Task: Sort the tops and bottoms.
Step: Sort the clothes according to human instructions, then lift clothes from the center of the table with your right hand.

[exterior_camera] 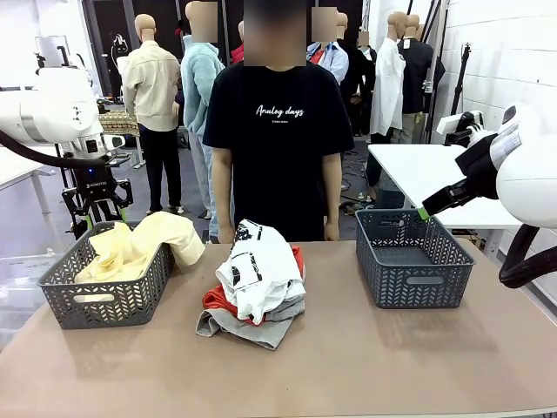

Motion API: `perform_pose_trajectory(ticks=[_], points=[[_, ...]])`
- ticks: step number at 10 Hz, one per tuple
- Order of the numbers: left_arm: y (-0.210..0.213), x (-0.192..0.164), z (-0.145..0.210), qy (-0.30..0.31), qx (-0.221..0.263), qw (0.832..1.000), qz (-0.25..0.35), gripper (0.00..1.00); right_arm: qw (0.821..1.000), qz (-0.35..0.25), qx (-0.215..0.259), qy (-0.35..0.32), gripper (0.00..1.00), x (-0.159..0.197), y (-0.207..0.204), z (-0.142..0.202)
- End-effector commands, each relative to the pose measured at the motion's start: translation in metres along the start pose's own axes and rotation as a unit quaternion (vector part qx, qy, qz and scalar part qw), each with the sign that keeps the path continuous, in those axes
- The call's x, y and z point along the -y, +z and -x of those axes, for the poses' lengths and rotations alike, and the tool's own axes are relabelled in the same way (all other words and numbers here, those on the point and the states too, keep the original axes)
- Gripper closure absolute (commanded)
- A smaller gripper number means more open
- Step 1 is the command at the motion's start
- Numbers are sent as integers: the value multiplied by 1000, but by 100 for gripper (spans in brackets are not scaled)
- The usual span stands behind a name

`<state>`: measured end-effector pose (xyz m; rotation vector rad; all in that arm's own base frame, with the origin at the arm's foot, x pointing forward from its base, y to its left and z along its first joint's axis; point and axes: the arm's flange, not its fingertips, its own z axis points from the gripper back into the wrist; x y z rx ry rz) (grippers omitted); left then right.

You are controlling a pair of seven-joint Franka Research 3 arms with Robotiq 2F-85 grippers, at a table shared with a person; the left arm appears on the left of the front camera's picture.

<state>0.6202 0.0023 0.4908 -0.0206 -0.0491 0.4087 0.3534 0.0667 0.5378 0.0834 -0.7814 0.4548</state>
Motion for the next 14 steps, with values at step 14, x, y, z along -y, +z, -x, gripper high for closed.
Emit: perform_pose_trajectory(ticks=[14], points=[[95, -67, 11, -126, 24, 987, 97, 24, 1000, -1, 0, 1, 0, 1, -2, 0]])
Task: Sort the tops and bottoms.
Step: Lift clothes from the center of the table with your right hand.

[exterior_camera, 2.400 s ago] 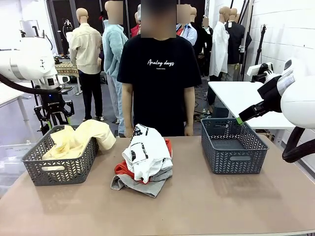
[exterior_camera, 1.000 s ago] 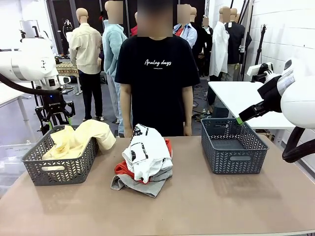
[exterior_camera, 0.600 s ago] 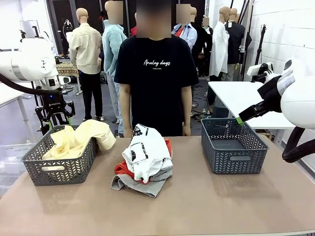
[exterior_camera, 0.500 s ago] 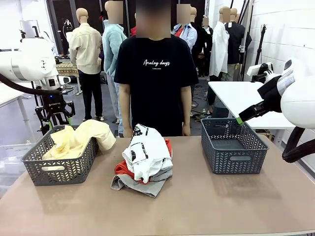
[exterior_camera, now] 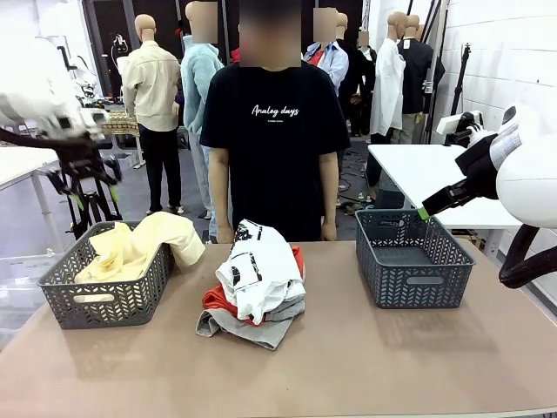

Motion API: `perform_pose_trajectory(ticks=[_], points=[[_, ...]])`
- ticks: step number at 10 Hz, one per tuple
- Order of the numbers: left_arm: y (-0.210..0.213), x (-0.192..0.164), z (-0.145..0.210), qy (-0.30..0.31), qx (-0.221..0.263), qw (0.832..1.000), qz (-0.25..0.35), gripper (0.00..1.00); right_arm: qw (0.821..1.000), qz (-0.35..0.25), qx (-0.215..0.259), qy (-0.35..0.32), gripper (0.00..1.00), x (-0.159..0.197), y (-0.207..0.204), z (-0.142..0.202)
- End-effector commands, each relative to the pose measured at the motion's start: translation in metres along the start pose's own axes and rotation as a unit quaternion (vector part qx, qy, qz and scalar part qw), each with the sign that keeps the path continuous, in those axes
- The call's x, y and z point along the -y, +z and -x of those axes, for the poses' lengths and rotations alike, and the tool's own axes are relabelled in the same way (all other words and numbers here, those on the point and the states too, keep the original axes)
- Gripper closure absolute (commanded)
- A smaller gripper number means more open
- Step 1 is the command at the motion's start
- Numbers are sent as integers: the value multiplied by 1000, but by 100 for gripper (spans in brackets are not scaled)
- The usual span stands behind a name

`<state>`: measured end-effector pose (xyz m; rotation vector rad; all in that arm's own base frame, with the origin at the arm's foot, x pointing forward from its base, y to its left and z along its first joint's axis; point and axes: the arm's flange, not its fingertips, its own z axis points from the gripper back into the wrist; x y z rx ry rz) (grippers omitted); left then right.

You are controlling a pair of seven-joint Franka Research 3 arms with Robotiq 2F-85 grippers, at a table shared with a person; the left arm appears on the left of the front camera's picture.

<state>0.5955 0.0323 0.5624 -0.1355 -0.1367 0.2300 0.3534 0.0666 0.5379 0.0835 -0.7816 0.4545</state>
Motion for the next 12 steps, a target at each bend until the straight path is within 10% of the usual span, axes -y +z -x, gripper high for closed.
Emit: perform_pose_trajectory(ticks=[1, 3, 4, 5, 8, 12], points=[[47, -44, 12, -39, 22, 998, 52, 24, 1000, -1, 0, 1, 0, 1, -2, 0], [83, -69, 18, -79, 49, 990, 110, 24, 1000, -1, 0, 1, 0, 1, -2, 0], [89, -84, 5, 30, 86, 993, 68, 24, 1000, -1, 0, 1, 0, 1, -2, 0], [87, -61, 20, -58, 54, 994, 71, 24, 1000, -1, 0, 1, 0, 1, -2, 0], [95, -75, 19, -42, 65, 994, 76, 24, 1000, -1, 0, 1, 0, 1, -2, 0], [157, -15, 145, -253, 163, 917, 262, 24, 1000, -1, 0, 1, 0, 1, -2, 0]])
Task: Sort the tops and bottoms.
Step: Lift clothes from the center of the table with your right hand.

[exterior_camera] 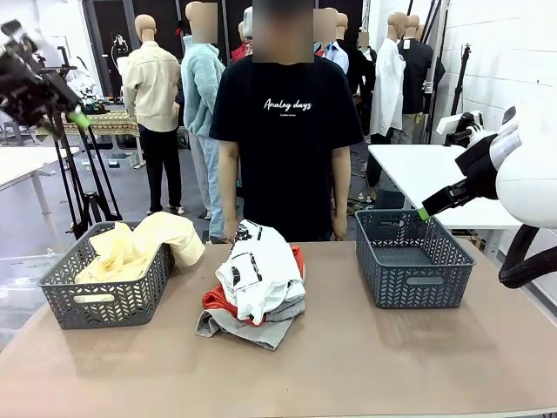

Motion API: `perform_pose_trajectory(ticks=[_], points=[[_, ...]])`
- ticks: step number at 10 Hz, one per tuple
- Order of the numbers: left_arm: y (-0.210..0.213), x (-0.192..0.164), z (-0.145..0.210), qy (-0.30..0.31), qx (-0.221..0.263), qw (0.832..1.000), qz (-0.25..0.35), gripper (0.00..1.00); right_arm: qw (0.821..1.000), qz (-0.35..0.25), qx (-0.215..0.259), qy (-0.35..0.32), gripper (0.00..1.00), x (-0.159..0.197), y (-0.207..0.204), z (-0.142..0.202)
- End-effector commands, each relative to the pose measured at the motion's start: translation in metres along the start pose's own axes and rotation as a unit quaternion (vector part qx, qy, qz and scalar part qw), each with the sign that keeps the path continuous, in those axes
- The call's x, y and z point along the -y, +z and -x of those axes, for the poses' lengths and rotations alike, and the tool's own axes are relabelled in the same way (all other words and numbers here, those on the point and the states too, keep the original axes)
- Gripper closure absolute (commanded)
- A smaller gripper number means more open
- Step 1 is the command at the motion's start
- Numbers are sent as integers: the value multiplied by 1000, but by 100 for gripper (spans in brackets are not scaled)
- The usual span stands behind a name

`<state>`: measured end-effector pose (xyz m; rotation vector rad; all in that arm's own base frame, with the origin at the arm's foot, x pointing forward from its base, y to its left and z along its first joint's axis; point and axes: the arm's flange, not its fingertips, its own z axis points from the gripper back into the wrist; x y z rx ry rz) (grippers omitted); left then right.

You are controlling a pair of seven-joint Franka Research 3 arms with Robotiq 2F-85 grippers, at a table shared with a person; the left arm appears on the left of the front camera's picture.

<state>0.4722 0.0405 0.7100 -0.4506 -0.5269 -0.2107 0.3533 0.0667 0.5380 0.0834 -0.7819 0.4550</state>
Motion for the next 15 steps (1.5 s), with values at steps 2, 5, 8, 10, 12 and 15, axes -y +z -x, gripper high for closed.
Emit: perform_pose_trajectory(ticks=[2, 5, 8, 10, 12, 15], points=[[-8, 32, 67, -64, -12, 994, 85, 24, 1000, -1, 0, 1, 0, 1, -2, 0], [3, 51, 66, -69, -2, 995, 77, 24, 1000, -1, 0, 1, 0, 1, -2, 0], [-6, 43, 73, -78, -19, 995, 64, 24, 1000, -1, 0, 1, 0, 1, -2, 0], [-5, 54, 99, -134, 36, 990, 10, 24, 1000, -1, 0, 1, 0, 1, -2, 0], [-4, 57, 110, -158, 51, 986, -7, 24, 1000, -1, 0, 1, 0, 1, -2, 0], [-1, 51, 101, -121, 23, 992, -14, 24, 1000, -1, 0, 1, 0, 1, -2, 0]])
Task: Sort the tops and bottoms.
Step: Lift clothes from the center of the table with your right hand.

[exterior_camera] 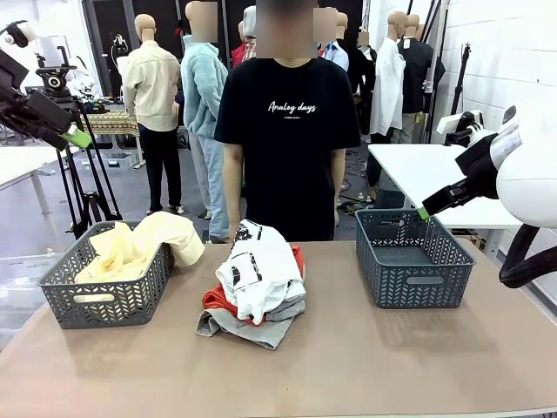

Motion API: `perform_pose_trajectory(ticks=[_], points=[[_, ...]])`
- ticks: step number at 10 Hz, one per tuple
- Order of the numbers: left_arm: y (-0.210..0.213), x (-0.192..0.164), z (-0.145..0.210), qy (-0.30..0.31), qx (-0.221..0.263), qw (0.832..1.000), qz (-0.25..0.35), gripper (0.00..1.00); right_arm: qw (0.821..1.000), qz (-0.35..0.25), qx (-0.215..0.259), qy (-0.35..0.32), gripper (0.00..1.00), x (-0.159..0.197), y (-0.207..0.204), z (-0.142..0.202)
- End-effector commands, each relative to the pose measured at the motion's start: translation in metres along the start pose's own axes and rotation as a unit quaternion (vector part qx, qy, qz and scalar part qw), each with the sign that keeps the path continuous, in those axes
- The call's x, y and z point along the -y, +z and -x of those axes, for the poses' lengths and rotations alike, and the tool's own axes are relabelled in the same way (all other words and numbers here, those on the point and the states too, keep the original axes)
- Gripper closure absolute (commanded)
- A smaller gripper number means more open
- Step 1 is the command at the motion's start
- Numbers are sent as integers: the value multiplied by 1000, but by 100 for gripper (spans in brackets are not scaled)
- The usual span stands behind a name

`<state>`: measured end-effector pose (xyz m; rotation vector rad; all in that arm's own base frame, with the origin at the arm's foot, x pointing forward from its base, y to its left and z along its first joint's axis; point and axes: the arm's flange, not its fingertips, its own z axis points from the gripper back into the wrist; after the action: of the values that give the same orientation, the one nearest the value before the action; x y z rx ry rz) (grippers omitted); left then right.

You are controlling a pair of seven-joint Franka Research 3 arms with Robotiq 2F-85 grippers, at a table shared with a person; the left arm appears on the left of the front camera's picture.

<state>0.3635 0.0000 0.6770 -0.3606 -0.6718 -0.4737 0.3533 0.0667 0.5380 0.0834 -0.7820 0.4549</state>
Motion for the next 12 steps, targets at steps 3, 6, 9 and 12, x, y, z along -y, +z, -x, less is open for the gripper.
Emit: perform_pose_trajectory(ticks=[3, 6, 9, 12], points=[[2, 3, -1, -9, 6, 1000, 3, 24, 1000, -1, 0, 1, 0, 1, -2, 0], [2, 3, -1, -9, 6, 1000, 3, 24, 999, -48, -7, 12, 0, -25, -19, -43], [2, 3, -1, -9, 6, 1000, 3, 24, 988, -139, -44, 47, 0, -66, -86, -146], [2, 3, -1, -9, 6, 1000, 3, 24, 976, -187, -95, 62, 0, -113, -169, -205]])
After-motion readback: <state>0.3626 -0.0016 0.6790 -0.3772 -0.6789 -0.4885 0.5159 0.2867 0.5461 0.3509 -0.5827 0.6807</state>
